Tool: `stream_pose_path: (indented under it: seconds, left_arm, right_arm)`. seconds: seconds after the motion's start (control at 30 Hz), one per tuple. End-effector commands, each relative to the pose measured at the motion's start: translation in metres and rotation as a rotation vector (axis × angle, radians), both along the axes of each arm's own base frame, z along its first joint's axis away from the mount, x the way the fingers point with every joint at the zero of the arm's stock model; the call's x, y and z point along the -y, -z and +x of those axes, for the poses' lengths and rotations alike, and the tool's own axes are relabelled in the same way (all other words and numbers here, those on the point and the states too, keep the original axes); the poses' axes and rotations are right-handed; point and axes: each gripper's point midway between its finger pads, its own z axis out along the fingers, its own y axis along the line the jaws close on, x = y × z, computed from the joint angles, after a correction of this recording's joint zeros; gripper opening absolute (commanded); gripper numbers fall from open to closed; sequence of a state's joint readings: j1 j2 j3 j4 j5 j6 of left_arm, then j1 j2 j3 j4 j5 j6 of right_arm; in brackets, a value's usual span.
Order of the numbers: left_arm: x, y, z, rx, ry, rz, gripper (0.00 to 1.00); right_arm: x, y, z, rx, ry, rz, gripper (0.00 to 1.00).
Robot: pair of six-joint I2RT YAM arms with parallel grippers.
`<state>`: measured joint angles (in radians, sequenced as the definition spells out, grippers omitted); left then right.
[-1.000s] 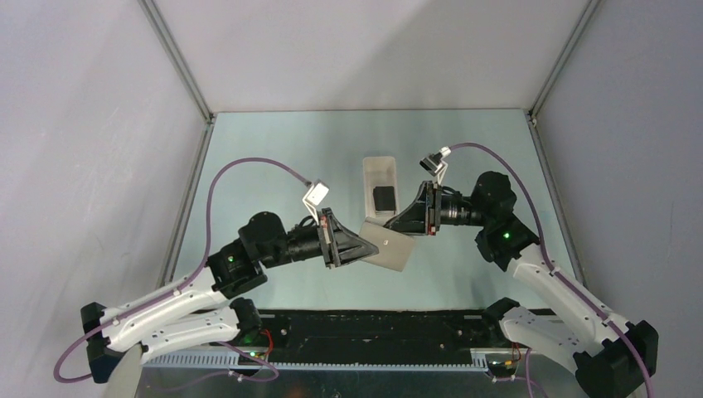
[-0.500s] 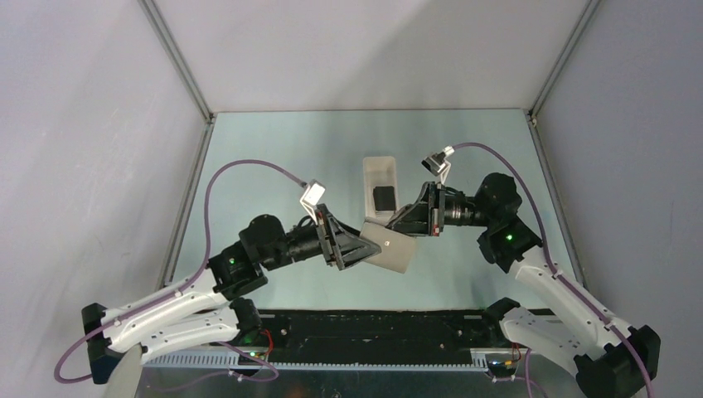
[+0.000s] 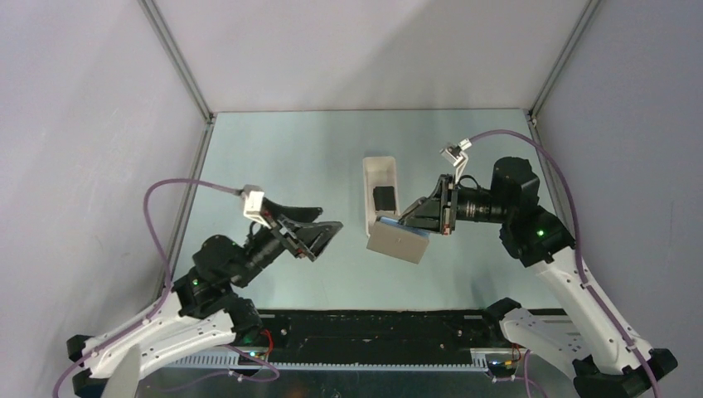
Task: Put the credit cards into the card holder
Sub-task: Open the card holder at the center of the board.
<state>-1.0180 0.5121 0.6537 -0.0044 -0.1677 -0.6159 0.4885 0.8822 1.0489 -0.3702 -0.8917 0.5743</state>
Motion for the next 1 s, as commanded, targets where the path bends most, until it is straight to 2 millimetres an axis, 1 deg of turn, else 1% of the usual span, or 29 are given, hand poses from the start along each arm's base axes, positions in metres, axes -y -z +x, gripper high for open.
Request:
stream_pose_path:
  seconds: [0.0, 0.03, 0.07, 0.1, 0.13, 0.17, 0.23, 0.27, 0.3, 0.33, 0.37, 0.4, 0.43, 0.47, 0.5, 0.53, 0.57, 0.6, 0.63, 0.67, 0.73, 0.77, 0.8, 0.93, 0.97]
  left_arm:
    - [-0.022, -0.001, 0.013, 0.092, -0.113, 0.060, 1.00]
    - [-0.022, -0.005, 0.013, 0.098, -0.108, 0.063, 1.00]
    - [-0.018, -0.004, 0.011, 0.098, -0.085, 0.083, 1.00]
    - [-0.017, -0.006, 0.009, 0.095, -0.067, 0.095, 1.00]
    - [-0.013, -0.003, 0.010, 0.086, -0.054, 0.111, 1.00]
    - [-0.009, -0.006, 0.006, 0.094, -0.019, 0.116, 1.00]
    - [0.002, -0.002, 0.006, 0.083, 0.024, 0.145, 1.00]
    - [0.004, -0.002, 0.008, 0.075, 0.030, 0.149, 1.00]
    - [0.013, 0.001, 0.006, 0.041, 0.076, 0.155, 1.00]
    - [0.013, 0.006, 0.012, 0.001, 0.073, 0.165, 1.00]
    - [0.024, 0.008, 0.009, -0.066, 0.141, 0.151, 1.00]
    - [0.024, 0.012, 0.016, -0.108, 0.141, 0.144, 1.00]
    - [0.034, 0.020, 0.015, -0.179, 0.200, 0.136, 1.00]
    - [0.036, 0.021, 0.020, -0.199, 0.203, 0.125, 1.00]
    - [0.043, 0.028, 0.021, -0.242, 0.233, 0.124, 1.00]
    - [0.045, 0.026, 0.024, -0.240, 0.239, 0.112, 1.00]
    - [0.048, 0.029, 0.026, -0.252, 0.244, 0.113, 1.00]
    - [0.049, 0.026, 0.029, -0.243, 0.243, 0.102, 1.00]
    - [0.051, 0.025, 0.031, -0.243, 0.242, 0.098, 1.00]
    - [0.053, 0.021, 0.029, -0.230, 0.261, 0.089, 1.00]
    - [0.059, 0.020, 0.028, -0.228, 0.300, 0.098, 1.00]
    - [0.063, 0.016, 0.029, -0.215, 0.311, 0.095, 1.00]
    - [0.066, 0.012, 0.026, -0.201, 0.342, 0.090, 0.99]
    - [0.072, 0.000, 0.019, -0.145, 0.413, 0.085, 0.98]
    - [0.073, -0.001, 0.018, -0.131, 0.423, 0.086, 0.99]
  right_arm:
    - [0.016, 0.000, 0.003, 0.157, 0.074, -0.104, 0.00]
    - [0.021, 0.004, 0.008, 0.167, 0.120, -0.130, 0.00]
    - [0.025, 0.002, 0.008, 0.201, 0.143, -0.139, 0.00]
    - [0.029, 0.005, 0.014, 0.207, 0.188, -0.162, 0.00]
    - [0.032, 0.005, 0.013, 0.231, 0.196, -0.173, 0.00]
    - [0.035, 0.006, 0.017, 0.243, 0.224, -0.187, 0.00]
    - [0.040, 0.009, 0.020, 0.267, 0.249, -0.214, 0.00]
    - [0.042, 0.012, 0.023, 0.265, 0.267, -0.230, 0.00]
    - [0.043, 0.014, 0.025, 0.271, 0.273, -0.243, 0.00]
    - [0.045, 0.018, 0.028, 0.268, 0.286, -0.262, 0.00]
    - [0.046, 0.020, 0.030, 0.279, 0.291, -0.277, 0.00]
    - [0.049, 0.023, 0.033, 0.281, 0.311, -0.295, 0.00]
    - [0.050, 0.023, 0.035, 0.299, 0.316, -0.306, 0.00]
    - [0.054, 0.023, 0.037, 0.311, 0.339, -0.317, 0.00]
    - [0.056, 0.020, 0.037, 0.335, 0.353, -0.321, 0.00]
    - [0.061, 0.020, 0.040, 0.348, 0.387, -0.336, 0.00]
    - [0.062, 0.018, 0.039, 0.374, 0.390, -0.341, 0.00]
    - [0.066, 0.018, 0.041, 0.383, 0.413, -0.359, 0.00]
    - [0.068, 0.016, 0.038, 0.409, 0.411, -0.364, 0.00]
    - [0.070, 0.016, 0.038, 0.417, 0.420, -0.376, 0.00]
    - [0.071, 0.012, 0.034, 0.448, 0.419, -0.370, 0.00]
    - [0.069, 0.009, 0.031, 0.467, 0.402, -0.362, 0.00]
    - [0.067, 0.007, 0.029, 0.477, 0.389, -0.355, 0.00]
    - [0.052, 0.005, 0.017, 0.495, 0.289, -0.354, 0.00]
    - [0.045, 0.006, 0.012, 0.488, 0.245, -0.349, 0.00]
